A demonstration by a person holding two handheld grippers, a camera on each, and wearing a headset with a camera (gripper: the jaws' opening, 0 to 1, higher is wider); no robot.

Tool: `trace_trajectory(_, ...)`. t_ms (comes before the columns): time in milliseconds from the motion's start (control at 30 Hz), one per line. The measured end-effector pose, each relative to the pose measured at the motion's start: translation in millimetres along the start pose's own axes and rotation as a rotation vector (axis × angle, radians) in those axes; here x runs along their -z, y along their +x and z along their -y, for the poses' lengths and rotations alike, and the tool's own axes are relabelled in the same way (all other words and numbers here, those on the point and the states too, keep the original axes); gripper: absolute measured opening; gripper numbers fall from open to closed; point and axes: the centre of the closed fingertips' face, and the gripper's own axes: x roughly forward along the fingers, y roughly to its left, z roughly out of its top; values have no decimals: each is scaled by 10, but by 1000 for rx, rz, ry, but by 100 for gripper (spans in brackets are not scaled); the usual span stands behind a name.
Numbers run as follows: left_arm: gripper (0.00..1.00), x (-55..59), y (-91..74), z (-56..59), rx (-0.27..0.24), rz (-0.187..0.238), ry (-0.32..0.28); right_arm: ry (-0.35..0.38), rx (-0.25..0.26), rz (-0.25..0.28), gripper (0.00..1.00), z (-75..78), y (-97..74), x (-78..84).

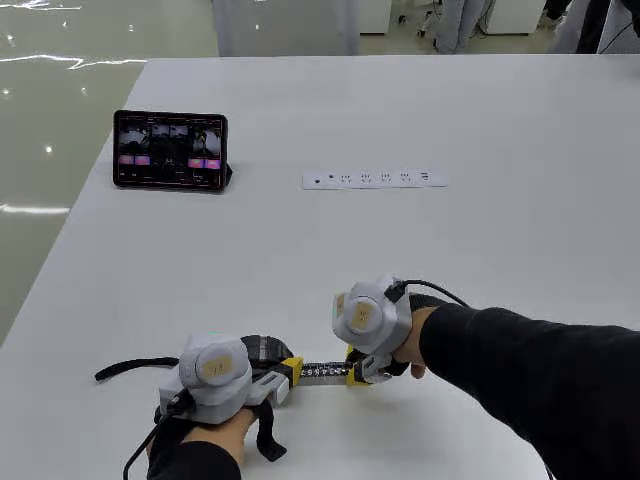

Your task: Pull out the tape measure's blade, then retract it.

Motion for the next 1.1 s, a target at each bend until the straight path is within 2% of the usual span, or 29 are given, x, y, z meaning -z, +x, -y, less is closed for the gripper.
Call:
trace_trajectory(467,59,7,2,-3,-2,-3,-1,6,0,26,10,8,53,-112)
trace_trajectory(1100,59,7,-4,-13,3,1,-11,7,-8,46,10,3,65,-166)
